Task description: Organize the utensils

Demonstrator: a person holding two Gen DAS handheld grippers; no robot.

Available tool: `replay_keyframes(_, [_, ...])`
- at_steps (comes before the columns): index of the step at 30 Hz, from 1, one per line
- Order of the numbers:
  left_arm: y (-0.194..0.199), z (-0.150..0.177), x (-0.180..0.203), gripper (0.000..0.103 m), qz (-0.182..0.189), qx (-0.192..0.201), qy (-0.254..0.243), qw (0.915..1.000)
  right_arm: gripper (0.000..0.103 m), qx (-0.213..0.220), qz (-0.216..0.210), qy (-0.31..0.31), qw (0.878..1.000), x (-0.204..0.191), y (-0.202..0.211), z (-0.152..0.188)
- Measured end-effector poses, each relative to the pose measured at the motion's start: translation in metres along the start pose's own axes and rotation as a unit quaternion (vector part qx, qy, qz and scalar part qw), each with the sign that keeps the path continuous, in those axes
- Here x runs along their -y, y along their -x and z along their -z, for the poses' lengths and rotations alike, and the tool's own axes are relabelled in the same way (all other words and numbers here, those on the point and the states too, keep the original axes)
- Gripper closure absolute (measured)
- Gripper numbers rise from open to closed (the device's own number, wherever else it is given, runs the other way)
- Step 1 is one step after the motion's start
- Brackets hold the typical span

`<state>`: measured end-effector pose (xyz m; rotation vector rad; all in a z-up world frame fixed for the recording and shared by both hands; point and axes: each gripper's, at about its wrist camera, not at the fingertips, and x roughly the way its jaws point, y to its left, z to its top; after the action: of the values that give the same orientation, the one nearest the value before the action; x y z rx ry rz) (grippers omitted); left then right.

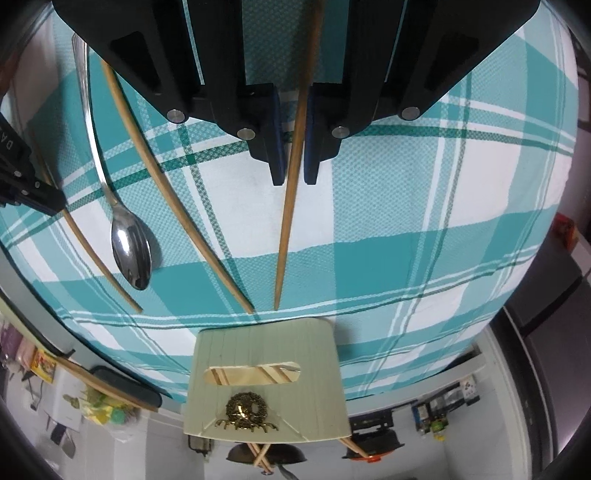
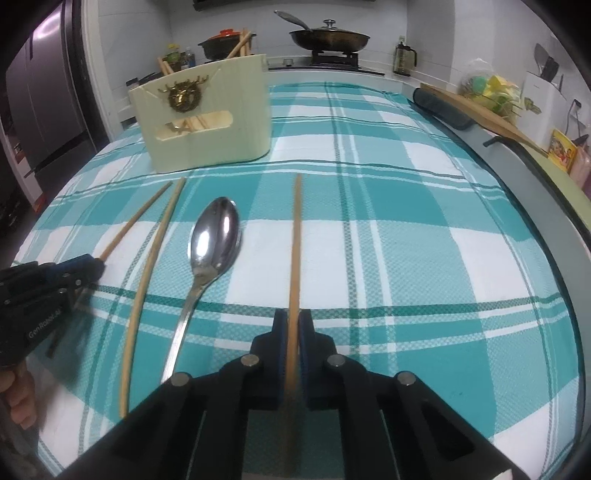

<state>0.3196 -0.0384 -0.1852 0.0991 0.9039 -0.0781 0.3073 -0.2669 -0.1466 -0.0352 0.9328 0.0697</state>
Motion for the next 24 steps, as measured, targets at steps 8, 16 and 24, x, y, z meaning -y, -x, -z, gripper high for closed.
replay_keyframes(8, [0.015, 0.021, -0.023, 0.094, -0.010, -0.006, 0.049, 0.9987, 0.097, 0.003, 0.052, -0.038, 0.998, 0.032, 0.013, 0.015])
replay_keyframes(16, [0.025, 0.031, -0.026, 0.044, -0.005, -0.005, 0.043, 0.9991, 0.071, 0.019, 0.044, -0.052, 0.998, 0.040, 0.033, 0.027])
replay_keyframes(24, [0.020, 0.031, -0.027, 0.034, -0.006, -0.013, 0.038, 0.9992, 0.066, 0.047, 0.005, -0.035, 0.998, 0.019, 0.059, 0.026])
